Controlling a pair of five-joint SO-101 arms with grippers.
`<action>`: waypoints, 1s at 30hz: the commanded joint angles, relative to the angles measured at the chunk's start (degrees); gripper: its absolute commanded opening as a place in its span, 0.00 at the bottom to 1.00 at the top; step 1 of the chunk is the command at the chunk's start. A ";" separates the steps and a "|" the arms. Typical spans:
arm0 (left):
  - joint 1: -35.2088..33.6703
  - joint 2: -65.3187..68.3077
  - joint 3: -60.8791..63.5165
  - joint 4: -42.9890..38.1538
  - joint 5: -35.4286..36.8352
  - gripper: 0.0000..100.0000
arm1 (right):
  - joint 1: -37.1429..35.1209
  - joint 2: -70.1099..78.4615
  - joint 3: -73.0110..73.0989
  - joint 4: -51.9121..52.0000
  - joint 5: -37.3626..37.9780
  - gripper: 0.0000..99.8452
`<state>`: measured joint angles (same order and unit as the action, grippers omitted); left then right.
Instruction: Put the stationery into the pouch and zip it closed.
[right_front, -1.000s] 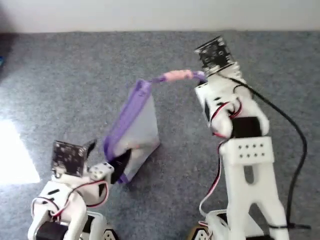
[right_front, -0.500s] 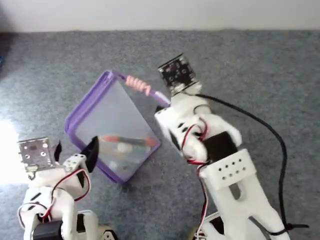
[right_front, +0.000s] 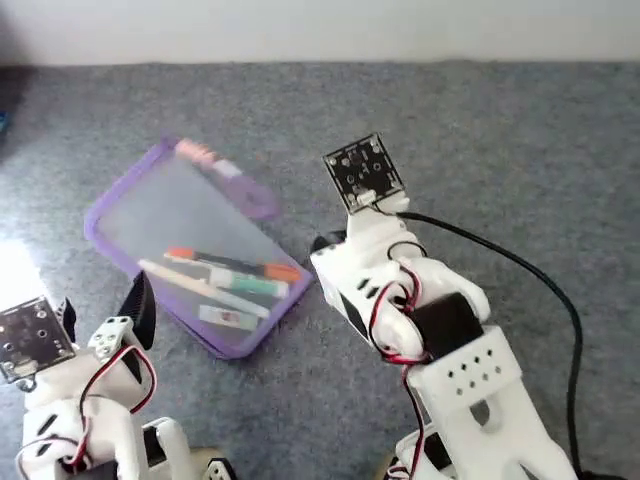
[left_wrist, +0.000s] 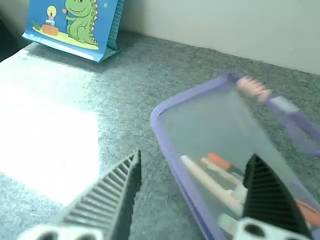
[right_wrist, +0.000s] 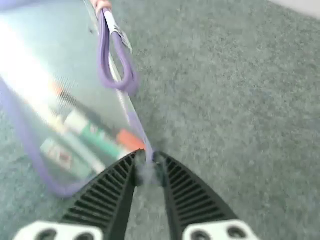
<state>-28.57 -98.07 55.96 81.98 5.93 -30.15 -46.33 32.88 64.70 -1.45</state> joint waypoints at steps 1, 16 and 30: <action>-0.26 0.97 -4.79 2.99 0.79 0.32 | 2.07 -5.23 -0.44 5.05 -1.76 0.15; 11.87 0.88 -7.25 5.10 0.44 0.24 | 17.27 -23.78 -0.26 18.77 -3.52 0.15; 23.38 0.97 -3.65 7.47 -1.67 0.01 | 33.63 -26.86 5.19 19.38 -3.52 0.01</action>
<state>-8.18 -98.07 51.47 89.27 4.97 1.05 -73.14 37.63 83.87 -4.53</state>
